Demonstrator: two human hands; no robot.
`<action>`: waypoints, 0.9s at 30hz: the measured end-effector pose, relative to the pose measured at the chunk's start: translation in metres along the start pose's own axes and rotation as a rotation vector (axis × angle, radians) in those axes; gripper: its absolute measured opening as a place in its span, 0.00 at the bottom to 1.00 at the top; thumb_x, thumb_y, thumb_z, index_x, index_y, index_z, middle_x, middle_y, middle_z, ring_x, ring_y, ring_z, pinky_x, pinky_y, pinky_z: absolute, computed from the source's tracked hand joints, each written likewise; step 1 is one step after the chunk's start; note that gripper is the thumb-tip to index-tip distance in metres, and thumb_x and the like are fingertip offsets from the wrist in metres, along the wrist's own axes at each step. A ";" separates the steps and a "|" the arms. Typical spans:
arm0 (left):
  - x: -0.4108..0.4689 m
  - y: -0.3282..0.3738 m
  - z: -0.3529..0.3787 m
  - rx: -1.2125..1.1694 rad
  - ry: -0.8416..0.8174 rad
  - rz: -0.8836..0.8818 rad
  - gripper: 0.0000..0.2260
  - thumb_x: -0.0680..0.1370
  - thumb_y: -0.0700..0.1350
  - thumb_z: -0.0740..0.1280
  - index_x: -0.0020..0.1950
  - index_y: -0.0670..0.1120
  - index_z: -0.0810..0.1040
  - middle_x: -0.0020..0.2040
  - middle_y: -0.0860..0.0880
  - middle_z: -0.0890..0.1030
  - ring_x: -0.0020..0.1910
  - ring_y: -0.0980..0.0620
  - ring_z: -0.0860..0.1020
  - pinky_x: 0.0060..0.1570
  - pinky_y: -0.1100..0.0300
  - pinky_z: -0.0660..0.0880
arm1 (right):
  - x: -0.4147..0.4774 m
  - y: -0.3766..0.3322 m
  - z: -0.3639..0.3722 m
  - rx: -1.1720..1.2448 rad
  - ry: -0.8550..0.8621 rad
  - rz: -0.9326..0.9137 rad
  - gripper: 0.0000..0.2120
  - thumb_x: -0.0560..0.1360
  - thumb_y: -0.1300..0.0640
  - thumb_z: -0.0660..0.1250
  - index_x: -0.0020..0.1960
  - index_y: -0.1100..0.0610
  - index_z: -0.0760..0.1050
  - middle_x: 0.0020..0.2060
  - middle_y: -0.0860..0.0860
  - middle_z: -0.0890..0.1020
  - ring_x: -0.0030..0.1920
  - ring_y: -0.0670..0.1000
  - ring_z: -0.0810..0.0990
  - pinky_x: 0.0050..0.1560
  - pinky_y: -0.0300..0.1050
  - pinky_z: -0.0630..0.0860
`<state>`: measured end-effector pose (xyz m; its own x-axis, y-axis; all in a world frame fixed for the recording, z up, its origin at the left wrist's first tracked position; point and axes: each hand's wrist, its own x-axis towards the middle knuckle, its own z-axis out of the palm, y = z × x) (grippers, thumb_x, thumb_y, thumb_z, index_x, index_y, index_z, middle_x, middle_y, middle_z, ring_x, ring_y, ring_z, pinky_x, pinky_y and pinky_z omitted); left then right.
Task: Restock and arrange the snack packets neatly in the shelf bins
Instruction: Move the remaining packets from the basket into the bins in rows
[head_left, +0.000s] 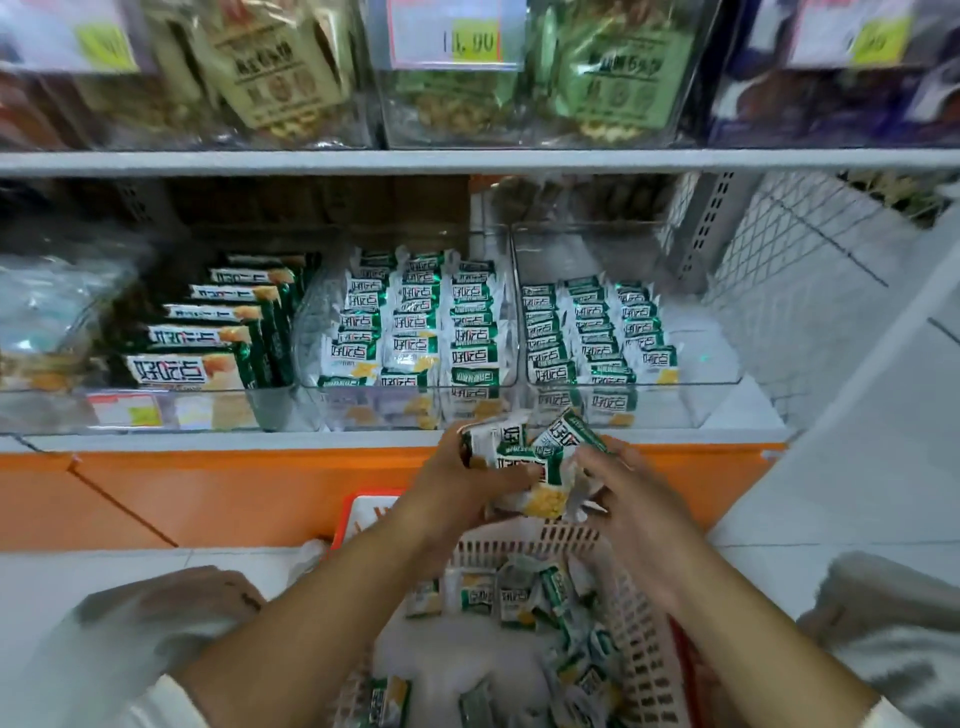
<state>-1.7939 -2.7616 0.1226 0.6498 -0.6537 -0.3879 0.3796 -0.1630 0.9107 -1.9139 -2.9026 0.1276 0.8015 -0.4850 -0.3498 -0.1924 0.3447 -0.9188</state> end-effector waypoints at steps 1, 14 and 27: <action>-0.001 0.009 0.002 0.017 -0.012 0.011 0.37 0.63 0.45 0.81 0.68 0.49 0.69 0.57 0.36 0.79 0.42 0.46 0.84 0.45 0.52 0.82 | 0.001 -0.010 -0.006 -0.094 0.007 -0.032 0.20 0.65 0.44 0.74 0.54 0.47 0.75 0.42 0.53 0.82 0.46 0.54 0.82 0.57 0.56 0.75; 0.040 0.069 0.001 0.042 0.128 0.222 0.30 0.61 0.47 0.78 0.61 0.51 0.74 0.45 0.49 0.85 0.45 0.47 0.85 0.52 0.48 0.81 | 0.095 -0.123 -0.092 -0.843 0.306 -0.455 0.14 0.71 0.56 0.75 0.55 0.50 0.79 0.55 0.52 0.77 0.46 0.43 0.78 0.40 0.26 0.69; 0.071 0.054 -0.019 0.178 0.221 0.199 0.31 0.56 0.58 0.78 0.56 0.54 0.73 0.39 0.46 0.76 0.36 0.46 0.77 0.37 0.50 0.74 | 0.165 -0.109 -0.123 -1.834 0.162 -0.416 0.16 0.74 0.52 0.70 0.62 0.47 0.74 0.55 0.49 0.77 0.57 0.52 0.74 0.53 0.44 0.70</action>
<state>-1.7147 -2.8031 0.1412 0.8336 -0.5134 -0.2038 0.1231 -0.1871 0.9746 -1.8298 -3.1188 0.1475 0.9167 -0.3995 0.0053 -0.3989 -0.9144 0.0688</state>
